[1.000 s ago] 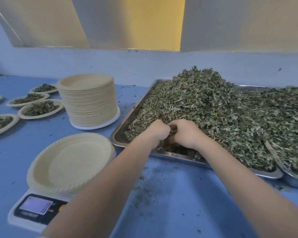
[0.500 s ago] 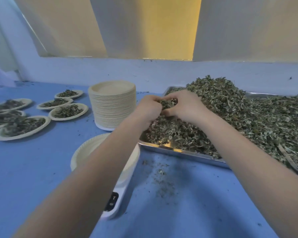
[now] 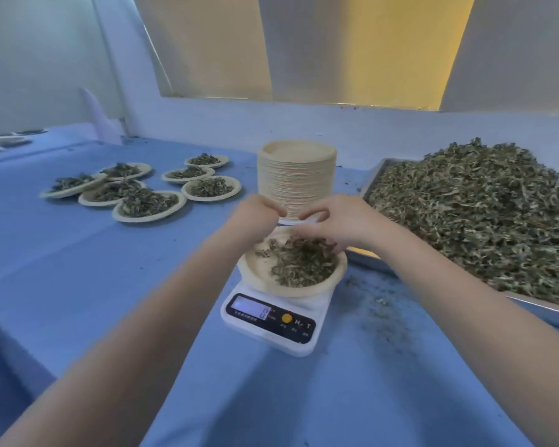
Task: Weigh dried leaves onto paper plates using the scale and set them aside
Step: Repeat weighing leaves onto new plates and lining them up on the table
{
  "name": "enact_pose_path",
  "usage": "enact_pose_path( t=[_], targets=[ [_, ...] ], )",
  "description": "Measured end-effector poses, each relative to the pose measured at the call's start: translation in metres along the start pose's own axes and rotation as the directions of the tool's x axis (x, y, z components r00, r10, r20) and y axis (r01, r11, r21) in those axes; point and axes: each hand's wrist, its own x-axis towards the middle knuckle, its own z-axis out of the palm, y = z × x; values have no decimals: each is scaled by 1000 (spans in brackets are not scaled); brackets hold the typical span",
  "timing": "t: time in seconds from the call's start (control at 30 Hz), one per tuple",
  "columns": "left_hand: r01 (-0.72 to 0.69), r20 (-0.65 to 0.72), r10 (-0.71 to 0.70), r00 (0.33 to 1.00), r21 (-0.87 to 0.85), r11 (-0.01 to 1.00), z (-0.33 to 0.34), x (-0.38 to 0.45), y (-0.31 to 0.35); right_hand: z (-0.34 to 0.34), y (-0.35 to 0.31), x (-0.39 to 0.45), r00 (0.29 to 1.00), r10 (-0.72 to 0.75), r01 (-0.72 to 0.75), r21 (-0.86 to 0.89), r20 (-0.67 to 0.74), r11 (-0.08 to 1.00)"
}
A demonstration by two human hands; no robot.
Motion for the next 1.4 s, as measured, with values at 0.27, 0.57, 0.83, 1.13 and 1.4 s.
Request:
enact_pose_path(
  t=[0.27, 0.57, 0.83, 1.13, 1.4],
  targets=[
    [-36, 38, 43, 998, -184, 982, 2, -2, 19, -10, 0, 0, 987, -31, 53, 138, -157, 989],
    [-90, 138, 112, 984, -154, 984, 14, -1, 40, -24, 24, -9, 984, -14, 44, 167, -180, 985],
    [-71, 131, 93, 987, -163, 984, 12, -1, 28, -10, 21, -5, 986, -49, 75, 160, -158, 984],
    [-94, 144, 119, 982, -166, 982, 24, 3, 36, -22, 32, -12, 985, -22, 49, 155, -171, 987],
    [-151, 276, 176, 945, -108, 983, 92, 9, 74, -56, 79, -28, 971, 65, -89, -92, -231, 992]
  ],
)
